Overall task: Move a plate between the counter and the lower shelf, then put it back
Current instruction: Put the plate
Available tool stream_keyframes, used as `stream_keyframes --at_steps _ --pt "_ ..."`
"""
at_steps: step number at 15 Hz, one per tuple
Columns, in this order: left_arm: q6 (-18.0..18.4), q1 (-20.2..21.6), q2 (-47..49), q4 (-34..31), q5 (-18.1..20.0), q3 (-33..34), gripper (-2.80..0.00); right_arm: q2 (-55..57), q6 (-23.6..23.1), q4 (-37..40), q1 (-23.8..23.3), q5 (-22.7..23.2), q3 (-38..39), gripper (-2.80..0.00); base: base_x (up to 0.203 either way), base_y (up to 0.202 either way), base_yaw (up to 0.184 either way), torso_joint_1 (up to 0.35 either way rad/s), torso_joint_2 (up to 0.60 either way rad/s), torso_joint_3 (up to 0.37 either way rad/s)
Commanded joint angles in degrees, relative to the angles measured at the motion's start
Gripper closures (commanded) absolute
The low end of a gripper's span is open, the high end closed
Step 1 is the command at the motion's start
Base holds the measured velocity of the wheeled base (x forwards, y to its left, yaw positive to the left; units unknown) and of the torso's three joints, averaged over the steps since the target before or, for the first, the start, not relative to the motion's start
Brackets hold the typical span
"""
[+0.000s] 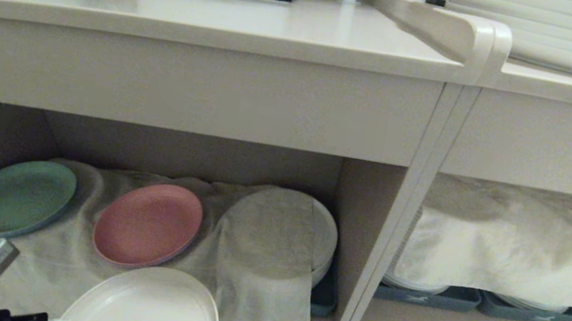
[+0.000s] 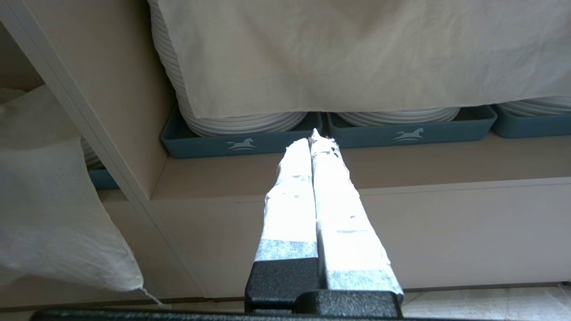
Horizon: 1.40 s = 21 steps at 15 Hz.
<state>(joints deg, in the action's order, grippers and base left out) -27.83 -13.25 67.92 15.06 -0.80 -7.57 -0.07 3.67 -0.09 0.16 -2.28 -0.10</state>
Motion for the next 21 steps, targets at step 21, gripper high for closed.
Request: stream_keyframes --at_steps 21 --pt "-0.21 0.59 -16.50 -15.15 1.94 0.89 0.00 0.07 0.02 0.00 0.02 -0.01 0.01 0.00 0.000 0.000 0.000 0.000 0.00 0.000"
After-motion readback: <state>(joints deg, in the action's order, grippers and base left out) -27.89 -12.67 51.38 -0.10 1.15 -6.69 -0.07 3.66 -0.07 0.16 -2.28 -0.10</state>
